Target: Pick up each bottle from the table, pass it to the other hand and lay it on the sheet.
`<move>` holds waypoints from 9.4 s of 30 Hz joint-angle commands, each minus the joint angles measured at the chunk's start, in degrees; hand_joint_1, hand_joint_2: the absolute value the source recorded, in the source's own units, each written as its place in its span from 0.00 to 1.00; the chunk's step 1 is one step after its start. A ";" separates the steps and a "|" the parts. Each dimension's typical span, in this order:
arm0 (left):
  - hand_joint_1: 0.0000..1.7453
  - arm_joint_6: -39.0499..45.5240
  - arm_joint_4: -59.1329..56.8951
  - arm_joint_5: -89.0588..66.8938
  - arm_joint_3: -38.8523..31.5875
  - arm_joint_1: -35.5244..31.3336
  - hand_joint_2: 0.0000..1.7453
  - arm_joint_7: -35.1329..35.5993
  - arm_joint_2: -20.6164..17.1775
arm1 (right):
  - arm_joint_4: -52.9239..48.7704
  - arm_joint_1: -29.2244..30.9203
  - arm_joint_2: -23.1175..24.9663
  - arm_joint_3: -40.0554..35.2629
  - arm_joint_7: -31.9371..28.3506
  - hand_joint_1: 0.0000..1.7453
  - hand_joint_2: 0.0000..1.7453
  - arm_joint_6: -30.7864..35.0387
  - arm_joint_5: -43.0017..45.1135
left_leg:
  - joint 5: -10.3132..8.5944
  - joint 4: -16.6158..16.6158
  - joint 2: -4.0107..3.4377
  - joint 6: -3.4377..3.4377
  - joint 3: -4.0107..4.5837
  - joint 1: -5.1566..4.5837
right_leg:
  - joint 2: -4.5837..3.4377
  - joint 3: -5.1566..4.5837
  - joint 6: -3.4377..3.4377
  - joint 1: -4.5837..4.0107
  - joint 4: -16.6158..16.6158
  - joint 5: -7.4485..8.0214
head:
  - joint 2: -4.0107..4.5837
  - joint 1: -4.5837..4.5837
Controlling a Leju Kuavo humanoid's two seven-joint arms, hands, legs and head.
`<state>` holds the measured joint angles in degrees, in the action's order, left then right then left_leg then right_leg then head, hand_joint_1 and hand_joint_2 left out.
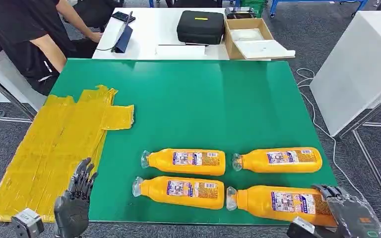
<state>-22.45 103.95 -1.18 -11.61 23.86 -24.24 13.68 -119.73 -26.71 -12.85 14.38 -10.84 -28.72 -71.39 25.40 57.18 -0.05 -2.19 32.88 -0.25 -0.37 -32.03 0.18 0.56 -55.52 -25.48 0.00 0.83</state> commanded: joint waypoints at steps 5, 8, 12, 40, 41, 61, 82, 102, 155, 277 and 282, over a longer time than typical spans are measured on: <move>0.00 -1.05 -7.01 0.22 -1.12 -2.81 0.00 -1.80 -0.21 | -13.18 -11.26 -2.30 24.44 -11.72 1.00 1.00 -3.89 7.79 | -0.02 0.02 0.27 0.03 -0.01 -0.15 | 0.31 0.04 0.02 0.12 -0.06 -0.11 | 0.00 0.00; 0.00 -2.24 -8.66 2.13 -1.49 -2.86 0.00 -3.06 -0.84 | -12.76 -8.40 -6.13 35.36 -17.26 1.00 1.00 -9.03 17.84 | 0.03 0.10 0.32 0.06 0.02 -0.17 | 0.35 0.03 0.03 0.15 -0.11 -0.15 | 0.00 0.00; 0.00 -2.72 -8.55 4.26 0.42 -2.53 0.00 -3.59 -1.37 | -2.88 3.92 -10.67 24.39 -15.48 1.00 1.00 -4.24 23.67 | 0.07 -0.03 -0.27 0.08 -0.02 -0.15 | -0.26 0.04 0.14 0.17 0.09 0.04 | 0.00 0.00; 0.00 17.90 -19.20 19.13 29.69 -21.09 1.00 -4.70 -12.01 | 34.57 39.33 4.94 -35.03 5.46 1.00 1.00 28.34 37.59 | -0.51 -0.07 -0.24 0.02 0.15 0.15 | -0.21 -0.06 0.14 -0.01 0.07 0.41 | 0.00 0.00; 0.00 18.01 -19.28 19.16 29.70 -21.33 1.00 -4.61 -11.95 | 34.72 39.58 5.10 -35.38 5.70 1.00 1.00 28.55 37.59 | -0.52 -0.07 -0.21 -0.02 0.22 0.13 | -0.20 -0.13 0.16 0.03 0.03 0.40 | 0.00 0.00; 0.00 23.78 -18.40 23.91 31.39 -27.96 1.00 -1.38 -9.44 | 49.96 52.75 19.27 -44.40 9.15 1.00 1.00 27.54 42.45 | -0.73 0.03 0.01 0.31 0.40 0.23 | 0.02 -0.25 0.02 0.02 -0.11 0.41 | 0.00 -0.02; 0.00 29.98 -10.57 24.85 30.46 -30.62 1.00 -0.07 -8.48 | 68.16 53.02 26.18 -58.65 7.33 1.00 1.00 24.60 37.55 | -0.72 0.05 0.01 0.34 0.52 0.32 | 0.02 -0.38 0.01 -0.04 -0.12 0.40 | 0.00 -0.02; 1.00 34.26 -8.83 19.66 27.32 -26.55 1.00 -1.47 -9.26 | 63.97 54.09 25.31 -69.44 7.28 1.00 1.00 22.29 36.53 | -0.67 0.03 0.01 0.43 0.41 0.32 | 0.04 -0.25 -0.02 -0.04 -0.08 0.35 | 0.00 -0.02; 1.00 25.80 -1.11 10.45 9.18 -18.76 1.00 -5.31 -13.64 | 24.07 29.54 8.17 -30.79 2.43 0.00 0.00 25.21 43.70 | -0.80 0.03 0.66 0.31 0.79 0.22 | 0.55 -0.56 0.02 0.04 -0.10 0.32 | 0.00 -0.02; 0.00 36.45 -19.91 8.94 9.25 -28.84 0.00 -2.85 -25.65 | 61.62 43.90 -10.88 -35.75 7.23 0.00 1.00 18.66 4.68 | -0.97 -0.02 -0.27 0.39 0.73 0.28 | -0.27 -0.64 -0.10 0.00 -0.03 0.84 | 0.00 0.00; 0.00 36.45 -18.77 10.64 8.05 -27.66 0.00 -3.79 -25.84 | 66.39 45.16 -10.45 -37.31 7.81 0.00 1.00 17.55 4.46 | -0.98 -0.01 -0.16 0.41 0.72 0.28 | -0.24 -0.61 -0.10 0.00 -0.02 0.85 | 0.00 -0.02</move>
<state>14.25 85.57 7.87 -1.95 -4.83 -27.30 -13.86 -62.40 14.43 -25.79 -18.64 -3.50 -10.21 -66.71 24.41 57.21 -0.12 -1.90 33.78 0.01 -0.55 -32.80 0.10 0.57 -55.62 -24.66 0.00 0.81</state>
